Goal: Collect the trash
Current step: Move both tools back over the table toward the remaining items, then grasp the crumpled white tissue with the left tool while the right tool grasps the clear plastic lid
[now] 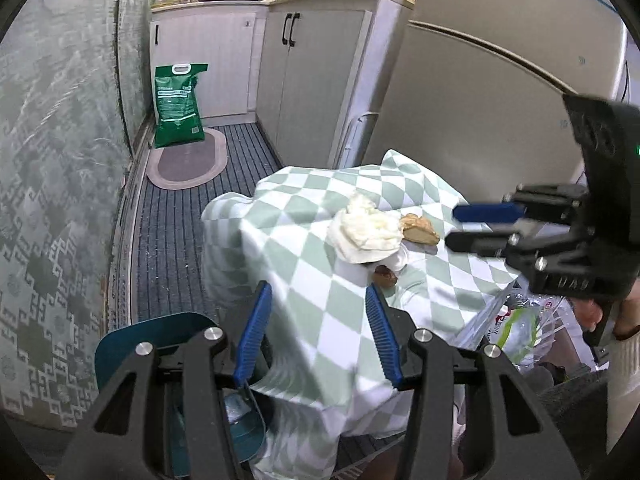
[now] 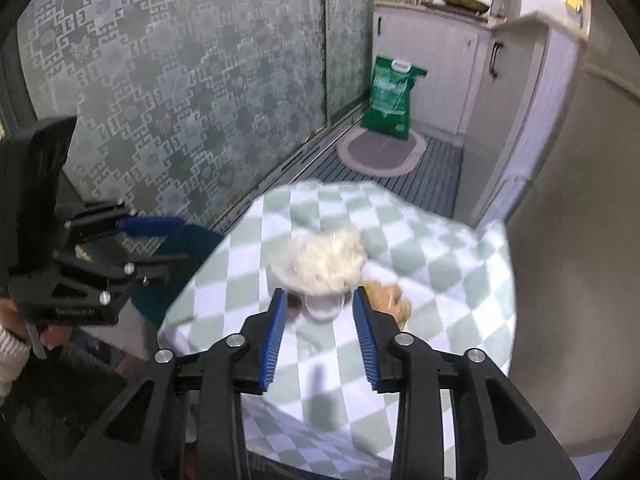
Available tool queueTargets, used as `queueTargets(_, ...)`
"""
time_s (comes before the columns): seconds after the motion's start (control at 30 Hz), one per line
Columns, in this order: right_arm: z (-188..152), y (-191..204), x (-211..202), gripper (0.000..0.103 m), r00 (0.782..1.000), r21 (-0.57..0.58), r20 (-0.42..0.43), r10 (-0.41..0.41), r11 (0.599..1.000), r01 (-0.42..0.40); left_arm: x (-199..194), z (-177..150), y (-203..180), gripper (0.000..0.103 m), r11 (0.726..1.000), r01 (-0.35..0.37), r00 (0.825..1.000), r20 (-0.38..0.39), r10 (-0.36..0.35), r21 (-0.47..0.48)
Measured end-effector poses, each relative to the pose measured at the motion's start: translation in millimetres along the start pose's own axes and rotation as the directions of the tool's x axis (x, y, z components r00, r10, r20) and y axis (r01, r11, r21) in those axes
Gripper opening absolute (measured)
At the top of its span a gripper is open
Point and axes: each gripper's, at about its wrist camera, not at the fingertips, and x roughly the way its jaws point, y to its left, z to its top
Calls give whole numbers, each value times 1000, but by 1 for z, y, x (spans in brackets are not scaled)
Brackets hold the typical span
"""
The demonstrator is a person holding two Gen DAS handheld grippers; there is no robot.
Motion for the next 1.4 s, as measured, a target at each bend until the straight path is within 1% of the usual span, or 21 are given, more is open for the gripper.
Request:
queueTargets(0.07,-10,-6,10,30,999,-7,-34,0,1000,0,3,0,-2,50,1000,1,1000,-3,-1,-2)
queueTargets(0.17,-21,-13,22,29,997,-4,-59,48,999,-49,10,2,-3,50,1000,4,1000,-10,-4,-5)
queueTargets(0.27,-25,-11,32,29,994,-18,-62,95,995,-96,16,4,-3,50,1000,12,1000,-18,-13,-12)
queueTargets(0.37,-28,-7,38,29,993,-55,-58,101,993,-104,21,5,-5,50,1000,14,1000,-28,-14,-12)
queueTargets(0.43,-26,-7,41,28,992,-47,-48,120,991,-122,24,6,-6,50,1000,11,999,-33,-12,-8)
queueTargets(0.5,-25,-8,44,22,990,-39,-48,132,990,-134,25,5,-6,50,1000,11,999,-39,-12,-10)
queueTargets(0.57,-24,-10,45,17,985,-23,-47,164,986,-166,27,5,-4,50,1000,10,999,-44,-11,-13)
queueTargets(0.6,-23,-13,45,10,984,-19,-45,172,985,-173,28,5,-3,50,1000,9,999,-46,-10,-13)
queueTargets(0.7,-23,-15,44,4,979,-4,-43,198,980,-199,30,6,-2,50,1000,7,999,-52,-7,-14)
queueTargets(0.8,-25,-15,41,3,978,-7,-45,204,979,-204,32,6,-2,50,1000,7,999,-53,-8,-16)
queueTargets(0.9,-26,-16,33,3,981,-11,-40,190,982,-191,33,8,-7,50,1000,10,999,-45,-10,-9)
queueTargets(1.03,-30,-24,15,2,983,-2,-10,181,983,-181,38,13,-16,49,1000,15,999,-37,-15,-9)
queueTargets(1.13,-35,-31,1,3,989,5,1,145,989,-145,44,15,-21,49,1000,9,999,-40,-10,-16)
queueTargets(1.2,-39,-37,-7,3,990,13,10,139,990,-139,47,17,-23,49,1000,2,999,-41,-3,-21)
queueTargets(1.27,-42,-43,-14,3,990,22,21,137,990,-138,52,18,-23,48,999,-6,999,-48,4,-40)
queueTargets(1.4,-48,-49,-19,3,991,29,26,133,991,-134,61,19,-23,45,997,11,998,-65,-16,-80)
